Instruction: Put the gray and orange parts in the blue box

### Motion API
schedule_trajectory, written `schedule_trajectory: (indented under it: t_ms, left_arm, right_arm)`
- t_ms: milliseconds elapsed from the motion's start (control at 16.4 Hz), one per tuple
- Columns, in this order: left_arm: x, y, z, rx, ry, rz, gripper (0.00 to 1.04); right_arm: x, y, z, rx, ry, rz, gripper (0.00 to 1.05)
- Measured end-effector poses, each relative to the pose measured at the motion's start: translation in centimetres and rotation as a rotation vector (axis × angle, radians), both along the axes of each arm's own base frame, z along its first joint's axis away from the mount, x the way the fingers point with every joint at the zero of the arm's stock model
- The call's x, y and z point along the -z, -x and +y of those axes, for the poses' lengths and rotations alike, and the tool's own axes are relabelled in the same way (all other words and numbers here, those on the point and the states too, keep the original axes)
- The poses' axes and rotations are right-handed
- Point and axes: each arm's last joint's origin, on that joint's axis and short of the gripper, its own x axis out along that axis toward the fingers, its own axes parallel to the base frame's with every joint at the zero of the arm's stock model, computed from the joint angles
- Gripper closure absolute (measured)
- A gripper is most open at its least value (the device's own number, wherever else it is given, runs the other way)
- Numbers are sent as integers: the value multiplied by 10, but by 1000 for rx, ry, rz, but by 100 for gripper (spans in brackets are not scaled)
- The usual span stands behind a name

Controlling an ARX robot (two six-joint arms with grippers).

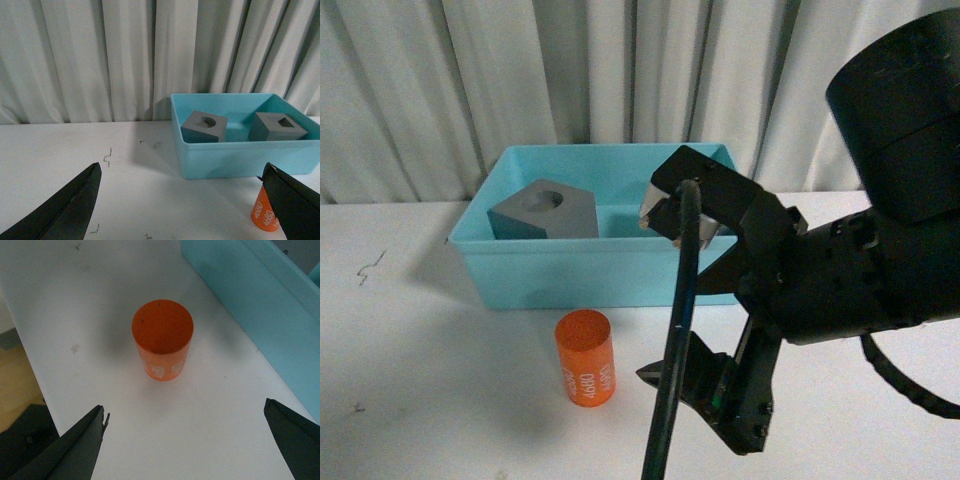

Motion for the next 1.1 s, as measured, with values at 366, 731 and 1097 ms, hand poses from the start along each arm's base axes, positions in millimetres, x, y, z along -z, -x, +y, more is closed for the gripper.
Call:
schedule_trajectory:
  t_ms: [366,731,1097]
  left_arm:
    - [0,0,0,0,0,0,7]
    - [0,0,0,0,0,0,7]
    - [0,0,0,0,0,0,7]
  right_arm:
    - [23,-15,28,17,-7,65,6]
    - [30,-26,52,10,-15,72,6]
    - [32,-32,63,10,-16,70,52]
